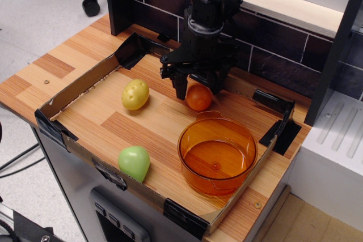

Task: Take carrot out of pot

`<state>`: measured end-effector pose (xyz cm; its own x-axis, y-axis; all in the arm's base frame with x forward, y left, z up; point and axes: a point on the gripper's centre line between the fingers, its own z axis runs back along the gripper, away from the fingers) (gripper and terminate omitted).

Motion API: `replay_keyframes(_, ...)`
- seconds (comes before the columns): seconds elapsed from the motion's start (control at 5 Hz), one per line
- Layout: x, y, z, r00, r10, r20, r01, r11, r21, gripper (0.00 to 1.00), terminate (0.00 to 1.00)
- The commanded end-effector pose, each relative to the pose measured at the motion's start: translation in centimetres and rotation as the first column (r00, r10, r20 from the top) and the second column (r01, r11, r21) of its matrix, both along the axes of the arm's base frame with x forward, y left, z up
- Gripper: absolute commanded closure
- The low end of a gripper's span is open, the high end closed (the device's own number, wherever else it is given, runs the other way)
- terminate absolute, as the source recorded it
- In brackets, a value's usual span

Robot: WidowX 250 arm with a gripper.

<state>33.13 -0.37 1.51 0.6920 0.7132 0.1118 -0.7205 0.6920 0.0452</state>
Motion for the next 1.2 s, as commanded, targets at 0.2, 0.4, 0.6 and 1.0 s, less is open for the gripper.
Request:
replay_keyframes(0.2,0.3,-0.2,4.7,1.000,0.014,0.010,-0.013,0.997,-0.080,0.00,0.00)
replay_keyframes(0.4,0.2,-0.7,7.8,0.999,0.027,0.047,-0.022,0.993,-0.115,0.00,0.00)
replay_keyframes(0.6,-0.2,-0.5,10.3,0.994,0.027,0.104,-0.015,0.993,-0.117,0.00,0.00)
replay_keyframes(1.0,-0.2,-0.5,10.3,0.994,0.027,0.104,-0.015,0.993,-0.117,0.00,1.00)
